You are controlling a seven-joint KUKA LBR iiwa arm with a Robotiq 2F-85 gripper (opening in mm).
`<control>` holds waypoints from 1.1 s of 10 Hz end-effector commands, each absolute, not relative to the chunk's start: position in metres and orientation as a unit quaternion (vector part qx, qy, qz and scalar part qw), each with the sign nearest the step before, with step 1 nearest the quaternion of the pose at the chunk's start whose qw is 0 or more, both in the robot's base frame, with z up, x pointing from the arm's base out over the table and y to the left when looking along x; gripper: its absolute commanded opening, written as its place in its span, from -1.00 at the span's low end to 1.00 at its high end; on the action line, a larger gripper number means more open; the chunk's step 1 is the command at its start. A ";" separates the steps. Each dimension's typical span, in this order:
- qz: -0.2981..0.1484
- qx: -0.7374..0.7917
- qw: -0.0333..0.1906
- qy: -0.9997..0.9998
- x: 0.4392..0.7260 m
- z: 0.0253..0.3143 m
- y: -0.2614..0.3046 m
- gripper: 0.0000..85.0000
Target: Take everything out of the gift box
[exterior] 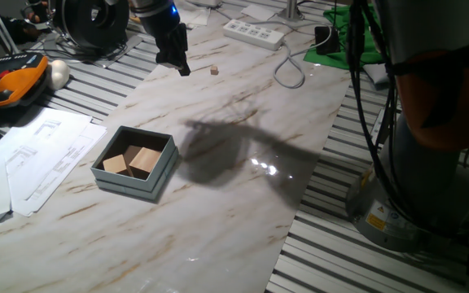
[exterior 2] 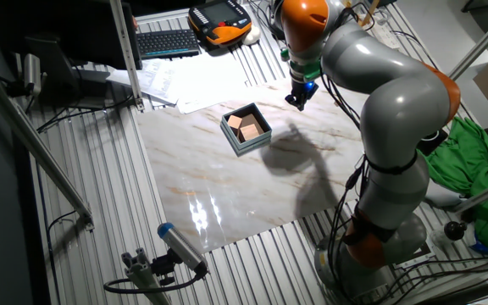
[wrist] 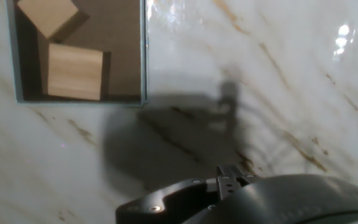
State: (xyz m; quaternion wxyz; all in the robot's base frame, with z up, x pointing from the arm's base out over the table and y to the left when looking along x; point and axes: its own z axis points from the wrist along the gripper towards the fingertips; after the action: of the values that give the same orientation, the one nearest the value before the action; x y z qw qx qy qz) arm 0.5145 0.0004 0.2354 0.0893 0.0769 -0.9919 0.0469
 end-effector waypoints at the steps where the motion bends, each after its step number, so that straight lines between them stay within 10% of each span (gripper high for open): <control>1: 0.045 0.074 0.086 -0.993 0.515 0.236 0.000 -1.00; 11: 0.009 0.066 0.092 -0.994 0.515 0.236 0.000 -1.00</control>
State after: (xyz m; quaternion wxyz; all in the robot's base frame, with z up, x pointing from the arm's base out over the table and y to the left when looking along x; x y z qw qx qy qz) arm 0.5145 0.0003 0.2357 0.0926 0.0654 -0.9935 0.0095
